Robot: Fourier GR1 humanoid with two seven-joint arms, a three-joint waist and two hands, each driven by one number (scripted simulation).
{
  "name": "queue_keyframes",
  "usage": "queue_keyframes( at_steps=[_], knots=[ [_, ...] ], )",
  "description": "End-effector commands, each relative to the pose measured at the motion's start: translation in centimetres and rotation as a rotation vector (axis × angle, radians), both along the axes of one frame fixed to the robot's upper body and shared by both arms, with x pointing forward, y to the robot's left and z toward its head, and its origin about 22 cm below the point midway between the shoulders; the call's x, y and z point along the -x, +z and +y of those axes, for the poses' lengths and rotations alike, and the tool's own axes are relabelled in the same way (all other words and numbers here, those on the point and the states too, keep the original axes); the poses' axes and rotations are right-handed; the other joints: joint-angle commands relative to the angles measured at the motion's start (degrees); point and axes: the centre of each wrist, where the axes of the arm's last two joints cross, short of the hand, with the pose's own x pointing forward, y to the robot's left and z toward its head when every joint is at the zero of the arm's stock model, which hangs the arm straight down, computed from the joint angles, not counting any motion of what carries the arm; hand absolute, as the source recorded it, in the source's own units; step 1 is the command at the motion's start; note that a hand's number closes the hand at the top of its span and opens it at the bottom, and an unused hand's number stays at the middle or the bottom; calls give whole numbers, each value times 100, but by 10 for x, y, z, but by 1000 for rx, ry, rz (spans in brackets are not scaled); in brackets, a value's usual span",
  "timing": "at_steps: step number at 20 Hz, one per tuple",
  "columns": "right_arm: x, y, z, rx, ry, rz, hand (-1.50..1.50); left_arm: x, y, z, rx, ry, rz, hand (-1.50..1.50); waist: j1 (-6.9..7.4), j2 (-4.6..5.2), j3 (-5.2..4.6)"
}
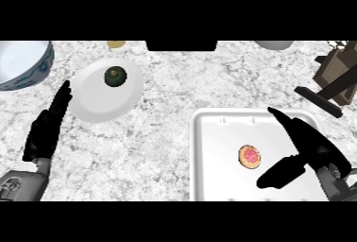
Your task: Pick the cupcake from the tray and place it in the tiered basket
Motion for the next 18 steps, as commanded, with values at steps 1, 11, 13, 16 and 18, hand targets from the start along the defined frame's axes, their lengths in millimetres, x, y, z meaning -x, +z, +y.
queue_keyframes(
  at_steps=[1, 11, 13, 16, 18],
  knots=[
    [15, 3, 0, 97, -55, 58, -150, 5, 0, -12, -2, -2, -16, 0, -39, -11, 1],
    [10, -19, 36, 140, -36, 64, -150, -4, -10, -14, 0, 14, -12, 0, -26, 7, -1],
    [4, -26, 21, 125, -66, 84, -150, 14, 10, 0, -4, -6, -4, 0, 21, -5, 3],
    [6, -34, 33, 122, -65, 99, -150, 14, -7, -2, 3, 7, -14, 0, 11, 2, 0],
    [8, -41, 30, 119, -81, 106, -150, 5, 9, -4, -6, 22, -21, 0, -9, -1, 2]
  ],
)
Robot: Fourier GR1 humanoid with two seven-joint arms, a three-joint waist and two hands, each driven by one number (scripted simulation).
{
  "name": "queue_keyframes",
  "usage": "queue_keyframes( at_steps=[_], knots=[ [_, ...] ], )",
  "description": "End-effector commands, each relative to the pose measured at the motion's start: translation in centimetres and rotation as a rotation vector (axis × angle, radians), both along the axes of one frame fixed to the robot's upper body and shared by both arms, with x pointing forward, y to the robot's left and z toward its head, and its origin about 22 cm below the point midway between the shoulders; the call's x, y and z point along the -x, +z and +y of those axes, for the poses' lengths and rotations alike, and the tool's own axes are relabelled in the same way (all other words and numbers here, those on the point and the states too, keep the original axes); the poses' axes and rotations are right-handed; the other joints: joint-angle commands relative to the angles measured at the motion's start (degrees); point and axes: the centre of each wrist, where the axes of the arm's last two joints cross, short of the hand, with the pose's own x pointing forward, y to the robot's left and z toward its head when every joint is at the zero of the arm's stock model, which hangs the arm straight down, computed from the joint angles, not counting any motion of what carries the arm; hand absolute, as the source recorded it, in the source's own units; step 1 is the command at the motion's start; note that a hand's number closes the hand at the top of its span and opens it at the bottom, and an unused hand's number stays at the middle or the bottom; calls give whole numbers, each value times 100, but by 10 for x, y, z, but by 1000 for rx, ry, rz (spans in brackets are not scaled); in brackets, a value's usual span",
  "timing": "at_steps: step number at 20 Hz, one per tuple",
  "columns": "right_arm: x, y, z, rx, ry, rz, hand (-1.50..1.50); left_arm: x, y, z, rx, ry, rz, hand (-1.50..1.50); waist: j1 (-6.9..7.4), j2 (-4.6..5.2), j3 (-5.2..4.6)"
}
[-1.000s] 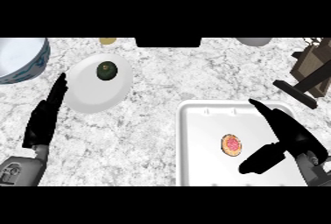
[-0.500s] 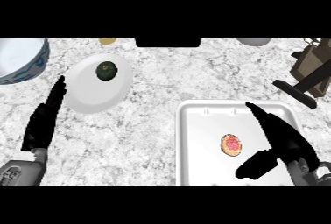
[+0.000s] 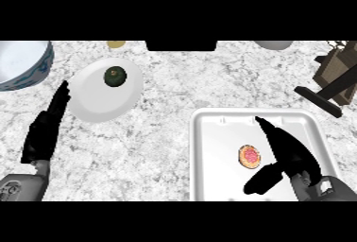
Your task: Pick the cupcake from the tray and place it in the tiered basket
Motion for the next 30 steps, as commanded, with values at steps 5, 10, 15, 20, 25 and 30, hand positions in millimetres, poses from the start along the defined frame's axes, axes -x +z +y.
queue_keyframes(
  at_steps=[5, 10, 15, 20, 25, 30],
  knots=[
    [-19, -16, -4, 50, -99, 89, -150, -1, -7, -6, 5, 0, 1, 0, 8, 6, 2],
    [-10, -38, 5, 51, -63, 113, -150, 9, -16, -13, -15, -6, 4, 0, 1, 3, 3],
    [-14, -39, 11, 14, -67, 120, -150, -4, 2, 8, 0, -15, 7, 0, -11, 2, 2],
    [-13, -40, 19, -6, -57, 162, -150, 11, 2, 6, -10, -13, 4, 0, 3, -4, 2],
    [-5, -68, 29, 21, 155, 232, 150, -4, 4, -2, 15, -10, 3, 0, 29, 2, 3],
    [-14, -69, 28, 75, 140, 145, 150, 15, 2, 0, -1, -5, 11, 0, 18, -2, 4]
  ],
)
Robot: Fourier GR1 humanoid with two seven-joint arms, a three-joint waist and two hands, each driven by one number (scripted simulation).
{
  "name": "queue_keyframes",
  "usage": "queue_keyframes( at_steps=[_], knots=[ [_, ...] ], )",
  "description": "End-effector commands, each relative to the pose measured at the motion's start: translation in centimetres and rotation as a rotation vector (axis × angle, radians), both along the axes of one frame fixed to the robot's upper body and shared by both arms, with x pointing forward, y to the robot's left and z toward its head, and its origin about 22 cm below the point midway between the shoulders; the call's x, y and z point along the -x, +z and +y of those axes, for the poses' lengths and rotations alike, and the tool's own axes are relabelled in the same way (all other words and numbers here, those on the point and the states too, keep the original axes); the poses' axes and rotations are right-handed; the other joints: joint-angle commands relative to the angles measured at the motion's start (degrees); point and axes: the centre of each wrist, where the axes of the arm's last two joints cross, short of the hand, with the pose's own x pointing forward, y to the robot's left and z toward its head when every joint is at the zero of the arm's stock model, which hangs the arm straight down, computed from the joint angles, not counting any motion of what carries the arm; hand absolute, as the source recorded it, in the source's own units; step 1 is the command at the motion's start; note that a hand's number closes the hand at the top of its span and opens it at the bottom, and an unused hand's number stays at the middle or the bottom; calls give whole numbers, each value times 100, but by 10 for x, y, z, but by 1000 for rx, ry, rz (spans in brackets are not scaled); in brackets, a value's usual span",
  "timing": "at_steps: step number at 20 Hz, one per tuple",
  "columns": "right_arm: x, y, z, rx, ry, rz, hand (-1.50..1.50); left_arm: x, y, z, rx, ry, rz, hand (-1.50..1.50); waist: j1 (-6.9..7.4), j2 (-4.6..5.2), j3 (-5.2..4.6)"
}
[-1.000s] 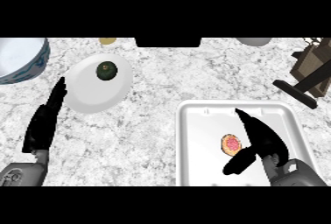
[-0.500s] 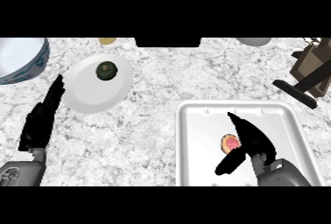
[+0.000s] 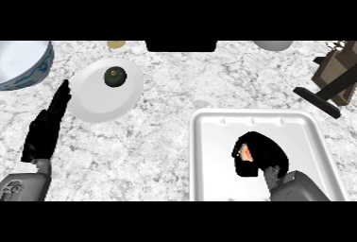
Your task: Pick the cupcake from the tray and place it in the tiered basket
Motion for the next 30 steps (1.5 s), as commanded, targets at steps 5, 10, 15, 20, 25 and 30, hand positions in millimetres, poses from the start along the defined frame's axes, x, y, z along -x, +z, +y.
queue_keyframes(
  at_steps=[5, 10, 15, 20, 25, 30],
  knots=[
    [-11, 17, 13, -131, -78, -1, 150, -11, -9, -10, -1, 12, 3, 0, -17, 39, 38],
    [-44, 64, 12, -149, -213, -129, 150, 4, -17, 19, 4, 3, 2, 0, 44, 49, 31],
    [-106, 151, -2, -29, -526, -408, 150, -9, -1, -10, -3, -76, -6, 0, 480, 135, -6],
    [-130, 228, -3, -14, -695, -723, 150, -12, -1, -17, 3, -92, -12, 0, 575, 146, -1],
    [-139, 302, -7, 167, -765, -982, 150, -17, 2, -16, -16, -78, -19, 0, 485, 138, 5],
    [-149, 356, -9, 281, -834, -1067, 150, -18, 2, -15, -9, -66, -19, 0, 465, 145, 8]
  ],
)
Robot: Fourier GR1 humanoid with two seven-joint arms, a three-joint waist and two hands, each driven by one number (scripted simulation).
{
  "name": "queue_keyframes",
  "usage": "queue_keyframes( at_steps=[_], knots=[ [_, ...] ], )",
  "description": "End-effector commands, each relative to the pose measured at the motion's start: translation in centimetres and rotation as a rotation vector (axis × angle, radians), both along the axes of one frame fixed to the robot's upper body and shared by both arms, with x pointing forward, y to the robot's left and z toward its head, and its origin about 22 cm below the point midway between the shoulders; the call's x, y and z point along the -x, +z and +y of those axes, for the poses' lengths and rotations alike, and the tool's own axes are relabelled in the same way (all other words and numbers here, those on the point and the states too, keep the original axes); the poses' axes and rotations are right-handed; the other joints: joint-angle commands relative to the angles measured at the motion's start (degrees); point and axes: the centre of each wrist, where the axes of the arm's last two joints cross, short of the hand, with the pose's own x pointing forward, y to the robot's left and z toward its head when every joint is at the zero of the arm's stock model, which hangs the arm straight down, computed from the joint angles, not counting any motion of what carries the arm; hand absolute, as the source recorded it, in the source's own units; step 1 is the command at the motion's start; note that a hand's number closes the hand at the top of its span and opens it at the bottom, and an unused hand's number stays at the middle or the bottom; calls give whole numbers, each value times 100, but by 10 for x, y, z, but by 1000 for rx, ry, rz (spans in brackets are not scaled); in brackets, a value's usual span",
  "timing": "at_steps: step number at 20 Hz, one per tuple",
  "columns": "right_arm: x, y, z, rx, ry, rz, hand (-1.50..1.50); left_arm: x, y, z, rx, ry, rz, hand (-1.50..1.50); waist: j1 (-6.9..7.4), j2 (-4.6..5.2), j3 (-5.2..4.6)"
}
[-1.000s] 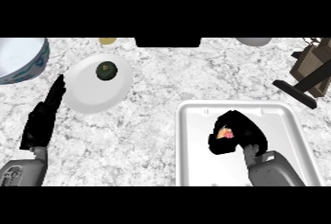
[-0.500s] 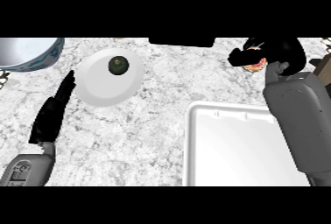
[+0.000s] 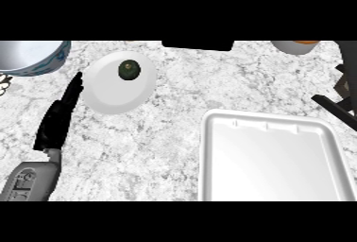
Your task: Pick the cupcake from the tray and place it in the tiered basket
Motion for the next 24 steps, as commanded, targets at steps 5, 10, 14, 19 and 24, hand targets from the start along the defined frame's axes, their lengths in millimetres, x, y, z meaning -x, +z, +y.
queue_keyframes(
  at_steps=[5, 10, 14, 19, 24],
  knots=[
    [-11, 82, -8, 98, -226, 39, 150, 5, -13, -3, 14, 19, 28, 0, -132, -21, 8],
    [-19, 96, -37, -3, -175, -11, 150, -3, 0, 13, -8, 28, 9, 0, -173, -1, 19],
    [-27, 89, -46, 74, -185, 50, 150, 4, -4, 11, 14, 24, 6, 0, -175, -9, 19],
    [-30, 75, -95, 180, -243, 116, 150, 3, -5, 3, 4, 32, 11, 0, -212, 14, 22],
    [-30, 63, -125, 351, -381, 282, 150, 3, -1, 6, 4, 47, 7, 0, -252, -12, 22]
  ],
)
